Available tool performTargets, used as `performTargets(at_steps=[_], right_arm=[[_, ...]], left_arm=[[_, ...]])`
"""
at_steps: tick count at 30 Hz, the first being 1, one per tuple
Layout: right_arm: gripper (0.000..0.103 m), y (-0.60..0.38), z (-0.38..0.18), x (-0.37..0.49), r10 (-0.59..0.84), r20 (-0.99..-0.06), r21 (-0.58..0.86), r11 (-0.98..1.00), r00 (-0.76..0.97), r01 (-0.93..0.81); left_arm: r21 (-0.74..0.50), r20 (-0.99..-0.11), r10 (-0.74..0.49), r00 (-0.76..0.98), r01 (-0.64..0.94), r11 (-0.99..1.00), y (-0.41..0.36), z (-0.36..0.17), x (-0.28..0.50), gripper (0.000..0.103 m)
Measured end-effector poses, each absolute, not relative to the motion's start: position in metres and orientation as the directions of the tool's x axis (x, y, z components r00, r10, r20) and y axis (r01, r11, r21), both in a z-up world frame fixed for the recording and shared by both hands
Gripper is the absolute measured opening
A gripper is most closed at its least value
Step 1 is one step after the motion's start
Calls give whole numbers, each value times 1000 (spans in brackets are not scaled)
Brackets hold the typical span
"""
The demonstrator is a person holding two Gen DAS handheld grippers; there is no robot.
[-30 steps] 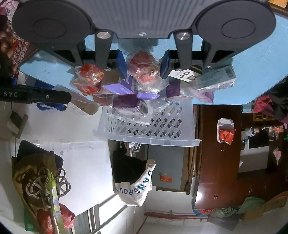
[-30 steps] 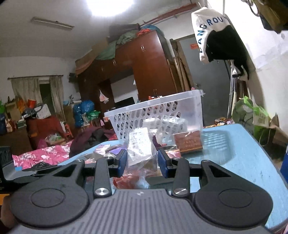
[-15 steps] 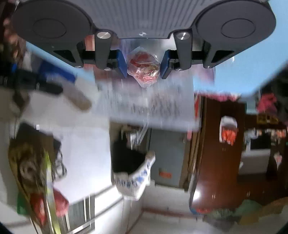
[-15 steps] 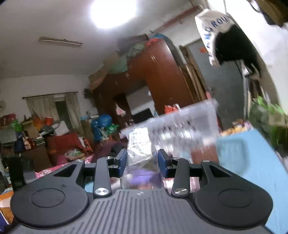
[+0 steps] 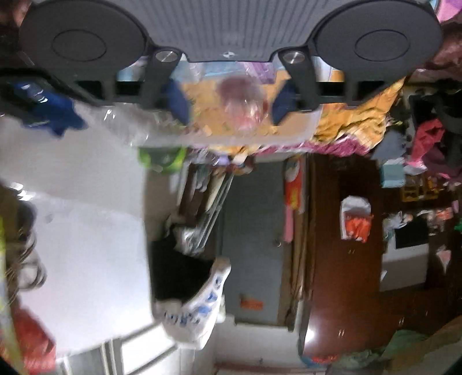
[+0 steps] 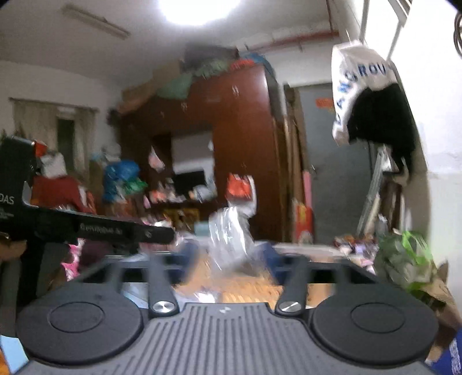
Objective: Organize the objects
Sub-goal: 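Move both items over the white basket and open both tools, then grasp a bagged red ball with the right tool while the left tool grasps a plastic-wrapped white box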
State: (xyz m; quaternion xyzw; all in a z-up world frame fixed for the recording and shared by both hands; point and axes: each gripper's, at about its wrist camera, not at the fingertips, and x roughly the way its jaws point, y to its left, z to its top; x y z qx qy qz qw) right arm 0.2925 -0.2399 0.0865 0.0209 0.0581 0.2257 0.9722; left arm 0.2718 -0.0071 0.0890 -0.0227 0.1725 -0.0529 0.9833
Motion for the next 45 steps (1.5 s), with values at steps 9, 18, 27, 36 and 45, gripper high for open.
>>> performTargets(at_steps=[9, 18, 27, 36, 45], right_arm=[[103, -272, 47, 213, 279, -83, 150, 953, 957, -265], [103, -262, -36, 147, 352, -142, 230, 921, 925, -315], [69, -224, -33, 145, 372, -167, 42, 928, 913, -371], [49, -211, -39, 143, 371, -192, -36, 923, 909, -384], [47, -208, -40, 139, 380, -200, -59, 915, 903, -398]], left_arm=[[48, -220, -33, 975, 45, 998, 8, 68, 169, 85], [-85, -306, 1, 952, -29, 996, 74, -7, 109, 87], [-111, -368, -60, 928, 20, 994, 69, -29, 121, 87], [-22, -374, -23, 927, 16, 1000, 51, -33, 114, 87], [12, -363, -9, 932, 14, 1000, 42, -46, 88, 86]])
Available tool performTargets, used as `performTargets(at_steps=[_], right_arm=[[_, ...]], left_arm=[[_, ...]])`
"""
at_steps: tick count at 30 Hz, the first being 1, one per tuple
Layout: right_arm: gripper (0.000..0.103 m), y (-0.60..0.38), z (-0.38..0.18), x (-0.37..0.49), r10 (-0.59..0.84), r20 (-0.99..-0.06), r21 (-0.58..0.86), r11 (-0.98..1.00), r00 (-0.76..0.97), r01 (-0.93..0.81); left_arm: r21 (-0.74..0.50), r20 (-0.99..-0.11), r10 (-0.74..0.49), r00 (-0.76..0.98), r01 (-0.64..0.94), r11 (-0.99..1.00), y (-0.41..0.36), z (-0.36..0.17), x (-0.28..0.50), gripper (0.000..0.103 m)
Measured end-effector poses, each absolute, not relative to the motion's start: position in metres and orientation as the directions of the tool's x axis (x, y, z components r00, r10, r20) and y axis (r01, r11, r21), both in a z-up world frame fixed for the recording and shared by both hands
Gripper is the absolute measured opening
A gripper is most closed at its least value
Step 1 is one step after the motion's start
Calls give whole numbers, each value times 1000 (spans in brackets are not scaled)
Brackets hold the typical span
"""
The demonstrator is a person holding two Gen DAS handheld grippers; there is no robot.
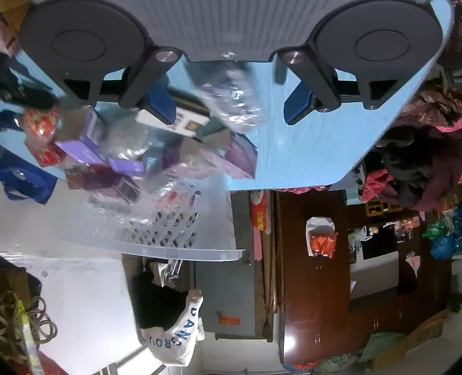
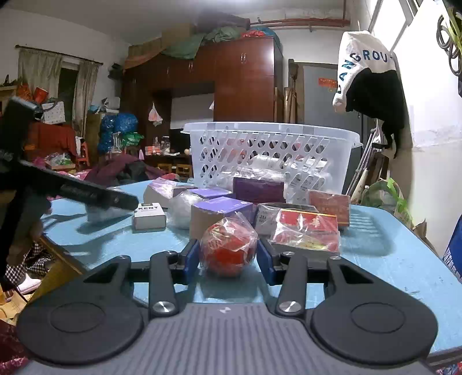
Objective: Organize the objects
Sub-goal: 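Grasp a bagged red ball with the right tool while the left tool grasps a plastic-wrapped white box, then carry both items over the white basket and open both tools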
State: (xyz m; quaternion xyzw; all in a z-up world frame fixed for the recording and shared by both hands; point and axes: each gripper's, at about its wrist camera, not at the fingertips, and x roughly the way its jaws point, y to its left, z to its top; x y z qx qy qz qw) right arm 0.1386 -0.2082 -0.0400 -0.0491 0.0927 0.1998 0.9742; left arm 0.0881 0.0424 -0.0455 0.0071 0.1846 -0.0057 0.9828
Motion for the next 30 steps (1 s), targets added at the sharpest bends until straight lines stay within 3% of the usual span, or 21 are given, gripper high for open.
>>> performTargets(at_steps=[4, 7, 17, 27, 30], right_arm=[[47, -207, -39, 137, 384, -203, -57, 914, 901, -402], [47, -207, -39, 137, 386, -208, -54, 913, 899, -404], [46, -212, -34, 130, 397, -177, -44, 911, 901, -410], [46, -233, -19, 127, 431, -95, 55, 902, 897, -427], [46, -243, -14, 132, 498, -84, 144, 863, 863, -484]], left_arm=[[28, -375, -2, 927, 14, 1000, 37, -56, 84, 82], [-5, -356, 11, 935, -14, 1000, 42, -56, 81, 48], [-58, -243, -8, 970, -6, 998, 45, -52, 59, 48], [-88, -184, -94, 979, 78, 993, 39, -49, 51, 48], [-106, -163, -116, 980, 99, 989, 38, -47, 48, 48]])
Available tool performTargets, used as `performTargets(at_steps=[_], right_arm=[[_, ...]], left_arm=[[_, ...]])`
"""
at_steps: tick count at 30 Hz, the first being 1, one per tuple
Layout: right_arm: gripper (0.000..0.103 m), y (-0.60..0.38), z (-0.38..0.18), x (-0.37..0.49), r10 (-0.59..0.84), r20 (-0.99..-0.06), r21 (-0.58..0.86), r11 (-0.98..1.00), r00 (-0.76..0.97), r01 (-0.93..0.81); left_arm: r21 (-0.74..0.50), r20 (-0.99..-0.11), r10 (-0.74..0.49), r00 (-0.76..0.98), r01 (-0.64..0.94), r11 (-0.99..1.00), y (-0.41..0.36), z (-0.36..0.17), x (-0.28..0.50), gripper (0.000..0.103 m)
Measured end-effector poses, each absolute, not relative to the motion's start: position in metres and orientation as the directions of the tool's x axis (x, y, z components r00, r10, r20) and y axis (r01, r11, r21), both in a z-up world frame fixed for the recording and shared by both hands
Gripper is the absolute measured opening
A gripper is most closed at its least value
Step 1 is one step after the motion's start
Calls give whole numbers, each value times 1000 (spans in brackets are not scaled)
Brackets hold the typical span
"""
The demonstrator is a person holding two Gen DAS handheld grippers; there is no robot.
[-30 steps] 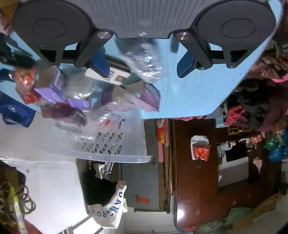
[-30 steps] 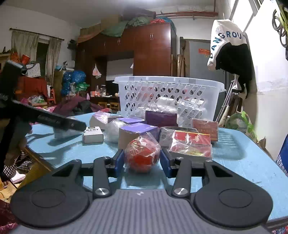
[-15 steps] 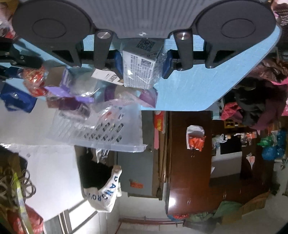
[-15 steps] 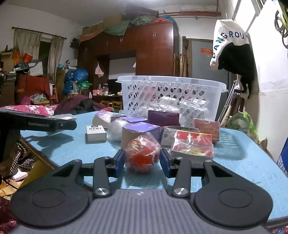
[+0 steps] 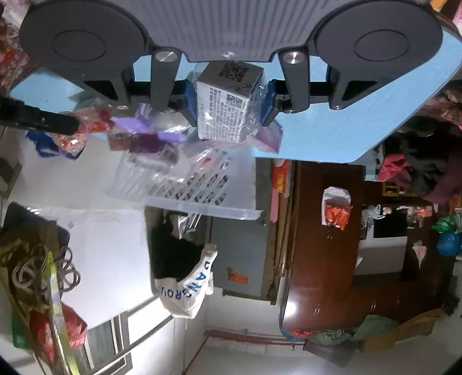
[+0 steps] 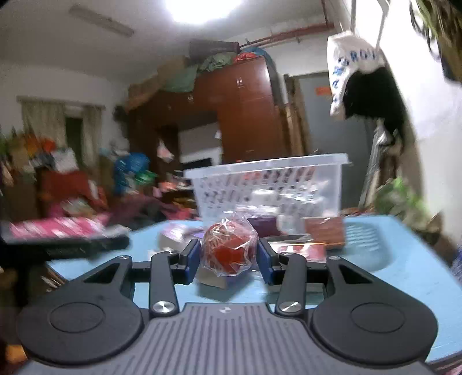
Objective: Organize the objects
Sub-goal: 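Carry both items over the white basket and open both tools, then grasp the red cellophane-wrapped box with the right tool while the left tool grasps the white KENT box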
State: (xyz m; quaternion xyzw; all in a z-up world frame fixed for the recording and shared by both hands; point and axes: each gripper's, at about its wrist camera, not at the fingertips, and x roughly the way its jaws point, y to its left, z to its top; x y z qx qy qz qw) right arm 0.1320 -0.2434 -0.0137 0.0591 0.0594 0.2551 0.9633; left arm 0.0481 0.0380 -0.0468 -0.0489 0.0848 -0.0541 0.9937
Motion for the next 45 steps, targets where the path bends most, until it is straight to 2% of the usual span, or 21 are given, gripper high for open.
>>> performTargets(at_steps=[2, 5, 11, 13, 15, 17, 18, 19, 20, 21, 22, 23, 26, 27, 29, 30, 32, 35, 37, 41, 45], right_arm=[[46, -247, -6, 134, 537, -66, 182, 835, 841, -519], [46, -246, 15, 140, 538, -43, 159, 835, 842, -526], [46, -241, 89, 192, 512, -1, 79, 856, 859, -511], [46, -233, 115, 220, 473, -19, 14, 881, 881, -472], [46, -225, 131, 259, 460, -106, 4, 887, 881, -462], [46, -215, 132, 296, 440, -192, -11, 893, 878, -450], [47, -211, 129, 306, 439, -222, -30, 890, 871, -455], [48, -205, 124, 314, 438, -251, -54, 884, 863, -465], [59, -201, 120, 317, 424, -261, -75, 887, 867, -456], [83, -198, 116, 318, 399, -260, -96, 895, 879, -435], [93, -198, 113, 314, 378, -246, -103, 905, 892, -412], [98, -202, 108, 308, 371, -225, -94, 912, 901, -399], [99, -220, 101, 280, 395, -209, -21, 913, 895, -408], [102, -227, 95, 269, 394, -202, -4, 915, 896, -403], [103, -246, 73, 238, 380, -166, 35, 925, 910, -379], [103, -254, 62, 230, 366, -168, 55, 930, 915, -362], [103, -263, 32, 218, 366, -236, 105, 930, 900, -351], [103, -268, -6, 198, 361, -296, 173, 931, 884, -322], [103, -261, -17, 197, 347, -329, 164, 937, 878, -309], [103, -247, -19, 199, 310, -347, 90, 950, 885, -298], [96, -243, -26, 202, 317, -381, 66, 946, 868, -317]], left_arm=[[-99, -142, -131, 981, 118, 988, 32, -42, 48, 48], [-90, -115, -169, 979, 159, 983, 21, -21, 59, 48], [-114, -54, -232, 971, 225, 968, 6, 66, 132, 48], [-97, -93, -198, 976, 189, 977, -4, 94, 175, 48], [-110, -191, -166, 968, 147, 983, -9, 105, 222, 48], [-132, -273, -184, 944, 152, 980, -8, 101, 256, 48], [-153, -272, -194, 942, 157, 976, -4, 96, 264, 50], [-165, -276, -193, 942, 151, 975, -1, 91, 269, 64], [-174, -293, -188, 938, 141, 975, 1, 86, 275, 87], [-188, -314, -178, 933, 123, 975, 3, 80, 278, 88], [-193, -315, -167, 934, 109, 975, 6, 76, 275, 88], [-193, -309, -164, 937, 107, 975, 8, 73, 269, 88], [-154, -262, -192, 946, 155, 976, 11, 69, 236, 88], [-138, -245, -184, 952, 154, 978, 14, 65, 218, 88], [-83, -221, -144, 964, 129, 988, 13, 55, 188, 88], [-45, -219, -118, 968, 111, 993, 12, 43, 170, 88], [-12, -227, -100, 969, 100, 995, 11, 20, 144, 89], [-35, -325, -150, 934, 146, 989, 10, -12, 128, 89], [-55, -381, -162, 910, 153, 987, 9, -23, 131, 89], [-30, -433, -130, 892, 130, 991, 6, -32, 138, 89], [-35, -463, -141, 875, 140, 989, 6, -40, 136, 88]])
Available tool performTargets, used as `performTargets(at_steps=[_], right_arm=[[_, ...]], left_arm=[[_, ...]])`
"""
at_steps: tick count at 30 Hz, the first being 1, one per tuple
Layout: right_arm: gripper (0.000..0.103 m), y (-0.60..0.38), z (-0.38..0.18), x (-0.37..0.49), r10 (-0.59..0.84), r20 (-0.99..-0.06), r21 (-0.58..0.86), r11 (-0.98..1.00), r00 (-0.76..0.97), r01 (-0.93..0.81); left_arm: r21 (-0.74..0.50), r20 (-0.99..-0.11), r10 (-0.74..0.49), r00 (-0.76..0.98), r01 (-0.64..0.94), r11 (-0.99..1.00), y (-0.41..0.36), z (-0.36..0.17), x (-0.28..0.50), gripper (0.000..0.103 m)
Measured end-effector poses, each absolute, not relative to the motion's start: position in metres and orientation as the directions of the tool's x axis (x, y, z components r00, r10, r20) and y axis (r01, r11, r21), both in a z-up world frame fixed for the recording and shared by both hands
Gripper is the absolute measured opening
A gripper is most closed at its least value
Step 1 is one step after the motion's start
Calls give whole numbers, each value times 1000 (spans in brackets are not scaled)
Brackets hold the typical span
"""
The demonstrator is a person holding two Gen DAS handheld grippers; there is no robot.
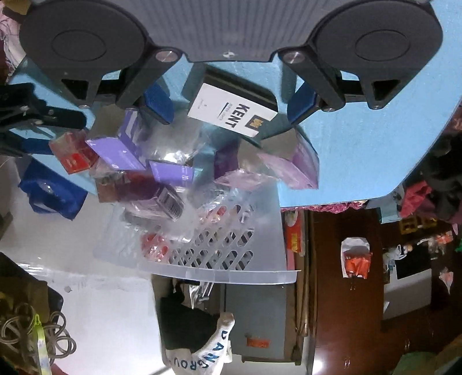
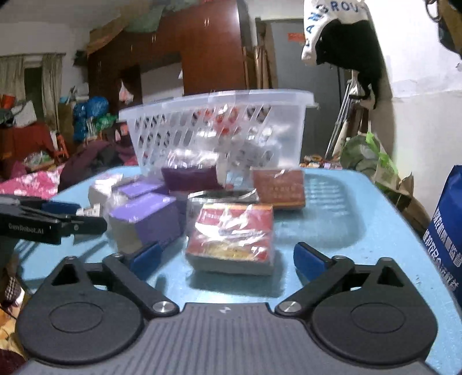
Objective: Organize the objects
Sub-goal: 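Grasp the red cellophane-wrapped box with the right tool while the left tool grasps the white KENT box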
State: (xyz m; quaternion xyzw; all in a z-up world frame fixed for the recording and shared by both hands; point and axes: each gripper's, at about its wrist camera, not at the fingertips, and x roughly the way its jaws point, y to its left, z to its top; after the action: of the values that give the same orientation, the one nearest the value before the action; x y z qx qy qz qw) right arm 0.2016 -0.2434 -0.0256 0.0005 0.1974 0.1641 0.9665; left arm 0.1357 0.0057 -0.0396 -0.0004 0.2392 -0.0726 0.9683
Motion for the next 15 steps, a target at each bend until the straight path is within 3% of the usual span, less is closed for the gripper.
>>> performTargets(at_steps=[1, 4, 6, 15], right_arm=[[96, -243, -27, 200, 315, -377, 59, 947, 871, -317], [86, -242, -27, 198, 327, -372, 68, 943, 869, -326], [66, -239, -28, 195, 303, -368, 40, 950, 879, -311], [66, -257, -30, 170, 310, -259, 115, 950, 915, -289]], left_arm=[[-34, -465, -142, 874, 143, 989, 6, -40, 135, 88], [-32, -459, -148, 876, 150, 988, 2, -43, 133, 70], [-53, -434, -148, 888, 139, 989, 3, -44, 129, 69], [-51, -269, -152, 951, 144, 988, -1, -42, 95, 69]])
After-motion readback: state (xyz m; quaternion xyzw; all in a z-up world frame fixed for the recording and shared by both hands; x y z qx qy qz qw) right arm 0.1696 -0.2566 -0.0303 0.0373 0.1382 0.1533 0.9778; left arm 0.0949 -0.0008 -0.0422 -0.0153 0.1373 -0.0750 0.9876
